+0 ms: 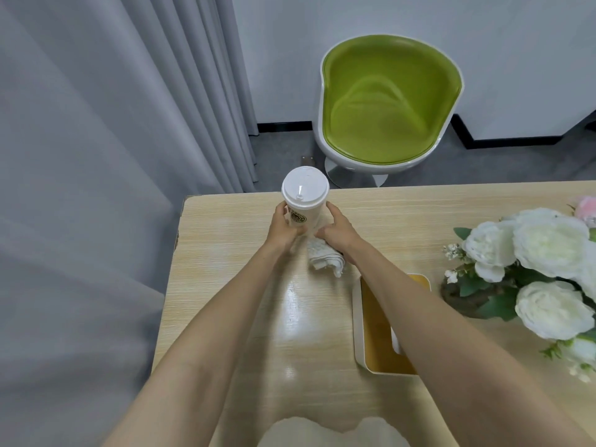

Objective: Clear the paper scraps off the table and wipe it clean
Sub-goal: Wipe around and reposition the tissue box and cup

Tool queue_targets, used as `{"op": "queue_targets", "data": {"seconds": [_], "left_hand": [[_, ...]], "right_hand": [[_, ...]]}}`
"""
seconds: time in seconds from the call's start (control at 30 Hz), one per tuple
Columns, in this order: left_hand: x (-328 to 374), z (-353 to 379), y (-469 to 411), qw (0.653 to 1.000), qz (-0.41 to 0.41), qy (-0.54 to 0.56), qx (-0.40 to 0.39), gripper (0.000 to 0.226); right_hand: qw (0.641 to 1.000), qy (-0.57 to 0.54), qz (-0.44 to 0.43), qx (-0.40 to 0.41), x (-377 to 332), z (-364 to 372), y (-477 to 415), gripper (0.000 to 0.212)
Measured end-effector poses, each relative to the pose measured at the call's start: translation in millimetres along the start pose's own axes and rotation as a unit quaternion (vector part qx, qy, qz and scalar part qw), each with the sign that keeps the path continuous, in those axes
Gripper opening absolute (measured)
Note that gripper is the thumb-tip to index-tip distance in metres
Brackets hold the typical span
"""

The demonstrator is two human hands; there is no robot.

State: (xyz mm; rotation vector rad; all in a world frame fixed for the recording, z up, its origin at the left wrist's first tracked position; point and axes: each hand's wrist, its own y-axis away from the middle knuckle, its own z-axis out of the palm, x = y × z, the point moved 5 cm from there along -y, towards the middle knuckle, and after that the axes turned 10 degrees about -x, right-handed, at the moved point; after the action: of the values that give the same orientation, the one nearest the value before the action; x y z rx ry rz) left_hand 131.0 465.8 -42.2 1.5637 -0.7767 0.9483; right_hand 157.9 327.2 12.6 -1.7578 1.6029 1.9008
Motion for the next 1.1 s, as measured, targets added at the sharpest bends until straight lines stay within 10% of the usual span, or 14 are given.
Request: {"op": "queue_targets", "data": {"seconds": [0.2, 0.4, 0.53, 0.67, 0.8, 1.1], "left_hand": [[-31, -4, 49, 0.988, -0.129, -0.018, 0.084, 0.048], [-61, 26, 109, 0.968, -0.16, 0.16, -0.106, 0.057], [-63, 23, 108, 0.993, -0.074, -0.088, -0.004, 0.053], [-70, 47, 116, 0.95, -0.004, -0.31, -0.028, 0.029], [-99, 38, 118, 0.881, -0.01, -0.471, -0.033, 0.062], [-136, -83, 173, 0.809, -0.109, -0.553, 0.166, 0.065]], "right_hand": [[0.986, -0.122, 0.096, 0.068, 42, 11, 10, 0.037], [0.981, -0.166, 0.087, 0.042, 70, 54, 13, 0.033], [0.99, -0.037, 0.101, 0.09, 79, 61, 25, 0.032], [0.984, 0.138, 0.061, 0.095, 90, 66, 42, 0.033], [0.966, 0.227, 0.055, 0.107, 103, 80, 53, 0.038], [0.946, 0.313, -0.04, 0.071, 112, 133, 67, 0.052]]}}
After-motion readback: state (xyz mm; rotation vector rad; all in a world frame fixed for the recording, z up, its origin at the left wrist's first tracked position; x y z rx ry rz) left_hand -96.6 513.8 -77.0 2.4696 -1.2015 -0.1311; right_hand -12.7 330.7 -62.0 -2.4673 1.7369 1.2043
